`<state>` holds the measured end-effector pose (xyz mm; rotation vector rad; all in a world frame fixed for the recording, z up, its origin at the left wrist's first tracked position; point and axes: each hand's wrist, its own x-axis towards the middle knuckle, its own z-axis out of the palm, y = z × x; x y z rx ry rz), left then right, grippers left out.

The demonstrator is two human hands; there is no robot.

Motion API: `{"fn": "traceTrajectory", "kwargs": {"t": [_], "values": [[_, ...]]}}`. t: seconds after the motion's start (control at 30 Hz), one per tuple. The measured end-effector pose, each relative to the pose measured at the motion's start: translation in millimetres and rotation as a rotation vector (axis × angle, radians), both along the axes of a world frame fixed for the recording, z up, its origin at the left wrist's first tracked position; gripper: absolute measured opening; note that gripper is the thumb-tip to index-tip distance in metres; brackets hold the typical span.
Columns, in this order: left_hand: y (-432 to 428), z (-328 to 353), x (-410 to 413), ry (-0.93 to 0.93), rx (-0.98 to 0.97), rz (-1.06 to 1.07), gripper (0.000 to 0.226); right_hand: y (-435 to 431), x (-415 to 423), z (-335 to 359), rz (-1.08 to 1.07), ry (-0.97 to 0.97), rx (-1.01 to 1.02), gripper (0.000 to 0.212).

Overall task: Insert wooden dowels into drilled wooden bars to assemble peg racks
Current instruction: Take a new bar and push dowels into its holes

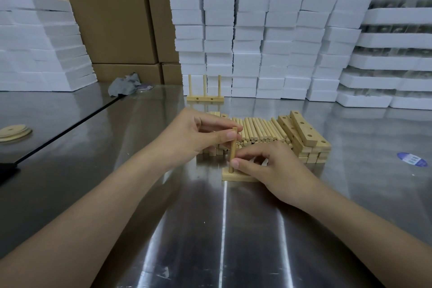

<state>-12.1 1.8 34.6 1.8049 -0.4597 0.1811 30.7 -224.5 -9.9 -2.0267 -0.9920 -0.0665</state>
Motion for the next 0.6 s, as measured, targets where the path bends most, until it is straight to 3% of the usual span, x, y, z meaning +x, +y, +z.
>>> {"fn": "traceTrajectory", "kwargs": {"t": [0.37,0.6], "values": [[5.9,7.0,-3.4,0.052,0.132,-0.024,0.026,3.3,-2.7,-0.3,-0.062,-0.009,-0.001,0.010],[2.9,8.7,-6.2,0.080,0.102,-0.019,0.024,5.5,-5.4,0.7,-0.051,-0.011,0.032,0.010]]}}
